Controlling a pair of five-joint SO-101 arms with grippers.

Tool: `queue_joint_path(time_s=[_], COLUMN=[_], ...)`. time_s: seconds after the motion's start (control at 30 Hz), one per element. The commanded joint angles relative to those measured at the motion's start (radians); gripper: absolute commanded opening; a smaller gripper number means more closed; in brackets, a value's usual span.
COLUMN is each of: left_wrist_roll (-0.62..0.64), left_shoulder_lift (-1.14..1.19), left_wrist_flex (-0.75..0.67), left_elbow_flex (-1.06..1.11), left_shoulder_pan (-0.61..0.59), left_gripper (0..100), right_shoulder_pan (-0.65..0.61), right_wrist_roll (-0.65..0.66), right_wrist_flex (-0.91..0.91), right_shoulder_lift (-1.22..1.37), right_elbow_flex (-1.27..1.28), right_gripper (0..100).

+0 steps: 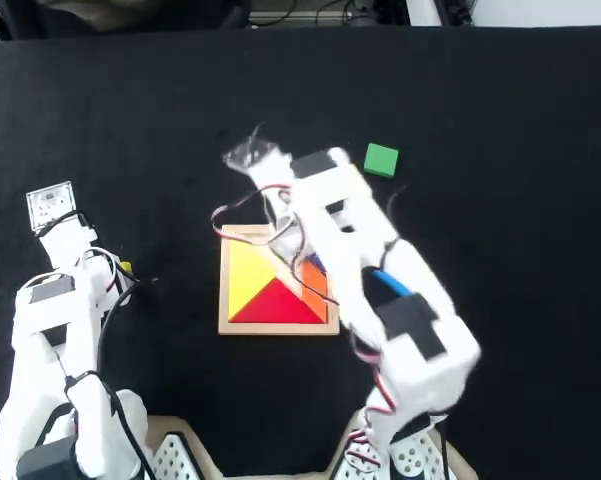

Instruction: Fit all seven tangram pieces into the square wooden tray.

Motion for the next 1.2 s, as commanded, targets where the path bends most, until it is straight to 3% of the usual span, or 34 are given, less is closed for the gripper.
queue_joint_path(time_s=[0.0, 0.13, 0.27, 0.5, 0.67, 0.8, 1.0, 1.1, 1.17], left_wrist_roll=[0.003, 0.003, 0.003, 0.002, 0.002, 0.003, 0.003, 0.003, 0.003], left_shoulder_lift=[-0.003, -0.003, -0.003, -0.003, -0.003, 0.003, 0.005, 0.005, 0.006], left_wrist_flex=[-0.011, -0.014, -0.012, -0.011, -0.011, -0.011, -0.011, -0.011, -0.011], left_elbow_flex=[-0.004, -0.004, -0.004, -0.004, -0.002, -0.002, -0.002, -0.002, -0.002], left_shoulder_pan=[0.015, 0.016, 0.047, 0.050, 0.054, 0.058, 0.058, 0.058, 0.058], left_gripper=[21, 21, 21, 22, 22, 22, 21, 21, 21], right_shoulder_pan=[0.060, 0.195, 0.371, 0.562, 0.560, 0.454, 0.391, 0.316, 0.272], right_wrist_roll=[0.011, 0.009, 0.003, 0.002, 0.009, 0.071, 0.034, 0.052, 0.149], right_wrist_flex=[0.140, 0.218, 0.155, -0.232, -0.454, -0.318, -0.203, -0.169, -0.133], right_shoulder_lift=[-0.268, -0.492, -0.642, -0.829, -0.963, -0.895, -0.489, -0.266, -0.119], right_elbow_flex=[-0.162, -0.197, -0.018, 0.601, 0.877, 0.699, 0.259, 0.041, -0.091], right_gripper=[1.1, 1.1, 1.1, 1.1, 2.1, 17.3, 7.2, 9.7, 13.6])
